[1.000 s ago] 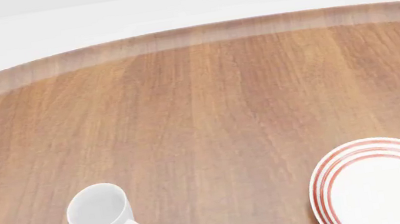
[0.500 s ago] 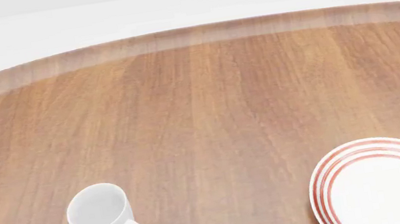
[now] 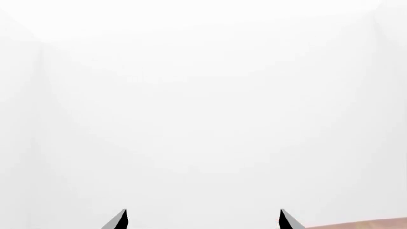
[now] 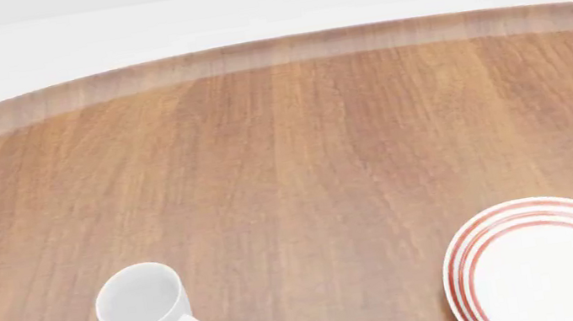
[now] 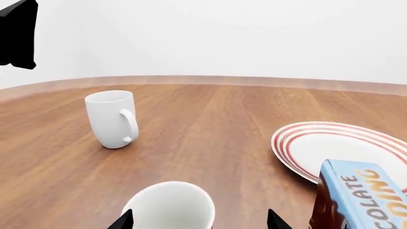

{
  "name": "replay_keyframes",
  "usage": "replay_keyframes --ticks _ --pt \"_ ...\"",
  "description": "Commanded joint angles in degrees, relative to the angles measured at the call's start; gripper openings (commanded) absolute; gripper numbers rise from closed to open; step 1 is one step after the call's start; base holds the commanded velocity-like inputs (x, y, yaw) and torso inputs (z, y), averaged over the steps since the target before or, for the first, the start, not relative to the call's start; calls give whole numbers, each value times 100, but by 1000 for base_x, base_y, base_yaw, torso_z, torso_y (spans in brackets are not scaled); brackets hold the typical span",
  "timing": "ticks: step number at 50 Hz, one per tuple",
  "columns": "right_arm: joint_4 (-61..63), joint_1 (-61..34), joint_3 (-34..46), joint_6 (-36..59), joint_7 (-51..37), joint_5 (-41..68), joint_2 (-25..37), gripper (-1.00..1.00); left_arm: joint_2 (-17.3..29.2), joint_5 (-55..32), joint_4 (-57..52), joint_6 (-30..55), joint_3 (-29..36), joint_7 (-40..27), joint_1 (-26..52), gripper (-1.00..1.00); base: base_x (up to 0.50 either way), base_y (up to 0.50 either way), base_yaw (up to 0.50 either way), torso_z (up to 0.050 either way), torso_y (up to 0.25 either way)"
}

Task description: Pick up the red mug and put it on the plate

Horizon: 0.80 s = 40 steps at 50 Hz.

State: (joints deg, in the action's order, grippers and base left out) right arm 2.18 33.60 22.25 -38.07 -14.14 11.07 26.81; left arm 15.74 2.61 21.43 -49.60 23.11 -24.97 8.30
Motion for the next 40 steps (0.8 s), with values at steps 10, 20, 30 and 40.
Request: replay_keyframes --ticks 10,20,30,40 --pt "-262 3 103 -168 38 -22 -47 100 16 24 15 -29 26 -55 14 100 0 0 0 0 0" --pt "-527 -53 158 -287 94 26 -96 100 25 31 21 -40 42 -76 20 100 0 0 0 0 0" --pt "-947 -195 236 -420 193 79 -212 100 34 42 26 -51 57 -98 27 100 0 0 0 0 0" --pt "-962 -183 258 -459 189 77 -211 100 44 55 36 -70 72 -120 36 100 0 0 0 0 0"
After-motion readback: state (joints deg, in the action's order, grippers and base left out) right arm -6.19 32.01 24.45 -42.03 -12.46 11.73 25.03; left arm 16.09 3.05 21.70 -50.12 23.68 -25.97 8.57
